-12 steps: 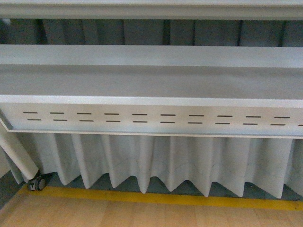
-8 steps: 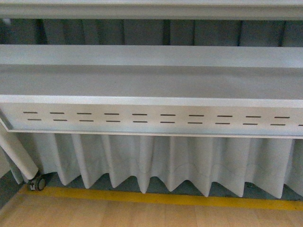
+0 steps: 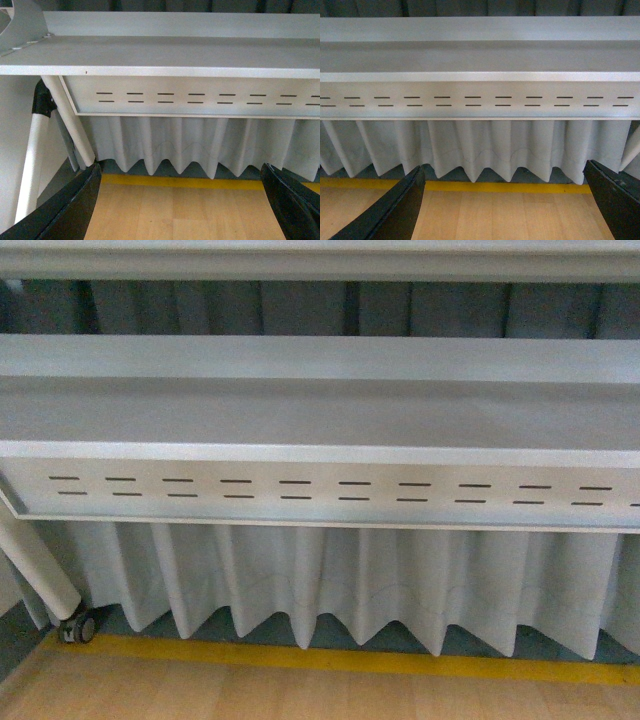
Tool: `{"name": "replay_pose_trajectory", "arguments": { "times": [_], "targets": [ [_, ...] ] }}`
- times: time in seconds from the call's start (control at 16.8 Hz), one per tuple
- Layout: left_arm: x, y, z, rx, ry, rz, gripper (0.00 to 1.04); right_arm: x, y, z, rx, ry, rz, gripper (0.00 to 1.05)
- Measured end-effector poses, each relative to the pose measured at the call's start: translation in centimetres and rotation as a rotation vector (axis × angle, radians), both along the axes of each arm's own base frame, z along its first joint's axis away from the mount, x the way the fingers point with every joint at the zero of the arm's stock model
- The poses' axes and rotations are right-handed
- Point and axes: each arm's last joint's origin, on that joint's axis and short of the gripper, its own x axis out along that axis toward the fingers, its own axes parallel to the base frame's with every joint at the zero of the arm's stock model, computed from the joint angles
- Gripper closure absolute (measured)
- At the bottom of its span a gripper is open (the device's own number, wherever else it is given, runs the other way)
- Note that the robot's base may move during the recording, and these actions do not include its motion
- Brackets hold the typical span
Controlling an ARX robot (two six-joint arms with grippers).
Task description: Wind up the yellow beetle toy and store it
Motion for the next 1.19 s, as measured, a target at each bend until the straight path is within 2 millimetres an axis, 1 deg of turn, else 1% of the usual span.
{"name": "replay_pose_trajectory", "arguments": {
  "times": [1.19],
  "targets": [
    [0.0,0.0,-0.03,0.0,0.003,0.0,0.07,0.0,0.0,-0.01,0.0,0.001,0.0,0.07]
  ]
}}
